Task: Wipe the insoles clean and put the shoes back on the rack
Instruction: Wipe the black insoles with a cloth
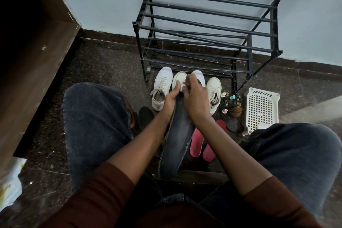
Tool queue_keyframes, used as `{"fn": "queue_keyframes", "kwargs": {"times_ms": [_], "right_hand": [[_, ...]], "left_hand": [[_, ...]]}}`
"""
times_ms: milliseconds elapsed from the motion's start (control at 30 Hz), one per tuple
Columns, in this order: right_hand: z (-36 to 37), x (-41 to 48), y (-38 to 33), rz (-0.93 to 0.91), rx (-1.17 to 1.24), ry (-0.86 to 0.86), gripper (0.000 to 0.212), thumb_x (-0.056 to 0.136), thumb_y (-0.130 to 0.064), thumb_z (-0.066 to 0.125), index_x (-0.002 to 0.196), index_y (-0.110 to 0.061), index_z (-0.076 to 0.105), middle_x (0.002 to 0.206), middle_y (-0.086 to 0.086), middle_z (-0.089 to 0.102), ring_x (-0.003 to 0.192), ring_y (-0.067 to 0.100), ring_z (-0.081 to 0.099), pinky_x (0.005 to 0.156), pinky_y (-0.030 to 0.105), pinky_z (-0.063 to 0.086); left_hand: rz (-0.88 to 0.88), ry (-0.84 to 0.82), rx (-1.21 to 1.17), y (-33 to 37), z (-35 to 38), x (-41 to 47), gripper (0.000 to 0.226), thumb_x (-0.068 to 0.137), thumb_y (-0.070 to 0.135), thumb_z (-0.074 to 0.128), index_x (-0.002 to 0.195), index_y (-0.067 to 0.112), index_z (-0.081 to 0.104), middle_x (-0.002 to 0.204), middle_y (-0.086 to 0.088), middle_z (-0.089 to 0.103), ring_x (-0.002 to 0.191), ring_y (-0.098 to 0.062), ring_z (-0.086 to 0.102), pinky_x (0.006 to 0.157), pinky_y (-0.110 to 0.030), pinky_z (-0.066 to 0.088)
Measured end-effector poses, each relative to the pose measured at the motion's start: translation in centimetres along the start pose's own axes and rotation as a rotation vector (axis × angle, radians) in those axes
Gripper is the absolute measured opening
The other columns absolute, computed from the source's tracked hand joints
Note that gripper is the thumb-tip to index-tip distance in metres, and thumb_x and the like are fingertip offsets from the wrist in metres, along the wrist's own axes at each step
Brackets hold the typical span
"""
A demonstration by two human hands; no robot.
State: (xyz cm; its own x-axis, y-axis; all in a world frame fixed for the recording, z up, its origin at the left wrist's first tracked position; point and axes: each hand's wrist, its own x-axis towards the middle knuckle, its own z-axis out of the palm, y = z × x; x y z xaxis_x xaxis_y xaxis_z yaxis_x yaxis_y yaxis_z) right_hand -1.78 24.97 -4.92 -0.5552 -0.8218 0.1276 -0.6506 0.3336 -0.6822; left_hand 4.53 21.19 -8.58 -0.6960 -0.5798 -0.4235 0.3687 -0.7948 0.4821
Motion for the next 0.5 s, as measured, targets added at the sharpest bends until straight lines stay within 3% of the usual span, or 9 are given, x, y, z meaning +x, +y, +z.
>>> {"fn": "queue_keyframes", "kwargs": {"times_ms": [67,200,267,367,500], "right_hand": [[-0.5,0.5,0.8,0.035,-0.049,0.095,0.02,0.087,0.001,0.045,0.104,-0.006,0.05,0.082,0.018,0.065,0.071,0.035,0.058,0.055,0.033,0.034],[-0.7,0.9,0.8,0.255,0.01,0.192,0.02,0.085,0.002,0.041,0.102,-0.009,0.041,0.071,0.009,0.058,0.055,0.022,0.04,0.054,0.027,0.016],[-0.3,0.6,0.3,0.272,0.042,0.18,0.022,0.084,0.001,0.042,0.102,-0.011,0.038,0.072,0.007,0.059,0.056,0.022,0.044,0.054,0.027,0.022],[0.4,-0.6,-0.5,0.206,0.118,0.063,0.023,0.086,-0.003,0.051,0.105,-0.012,0.04,0.087,0.008,0.068,0.077,0.029,0.062,0.067,0.043,0.049],[0.7,-1.9,-0.6,0.071,0.145,-0.025,0.024,0.086,-0.009,0.054,0.105,-0.016,0.042,0.086,0.002,0.07,0.077,0.024,0.064,0.068,0.037,0.05]], "left_hand": [[-0.016,-0.015,-0.015,0.1,0.1,-0.3,0.053,0.101,0.039,0.029,0.104,0.004,0.068,0.098,-0.013,0.069,0.096,-0.024,0.065,0.098,-0.034,0.044],[0.0,-0.023,-0.051,0.0,0.3,-0.5,0.06,0.101,0.044,0.024,0.112,0.001,0.064,0.108,-0.016,0.067,0.102,-0.025,0.063,0.101,-0.034,0.043],[0.008,-0.003,-0.016,-0.1,0.6,-0.7,0.06,0.101,0.045,0.022,0.113,0.0,0.06,0.108,-0.016,0.065,0.102,-0.025,0.062,0.101,-0.034,0.043],[0.026,0.047,0.116,-0.3,0.9,-0.6,0.058,0.1,0.048,0.024,0.113,0.0,0.054,0.104,-0.018,0.058,0.102,-0.027,0.056,0.106,-0.041,0.036],[0.053,0.046,0.142,-0.2,0.3,-0.5,0.054,0.099,0.05,0.027,0.096,0.005,0.058,0.081,-0.006,0.064,0.083,-0.017,0.063,0.092,-0.034,0.045]]}}
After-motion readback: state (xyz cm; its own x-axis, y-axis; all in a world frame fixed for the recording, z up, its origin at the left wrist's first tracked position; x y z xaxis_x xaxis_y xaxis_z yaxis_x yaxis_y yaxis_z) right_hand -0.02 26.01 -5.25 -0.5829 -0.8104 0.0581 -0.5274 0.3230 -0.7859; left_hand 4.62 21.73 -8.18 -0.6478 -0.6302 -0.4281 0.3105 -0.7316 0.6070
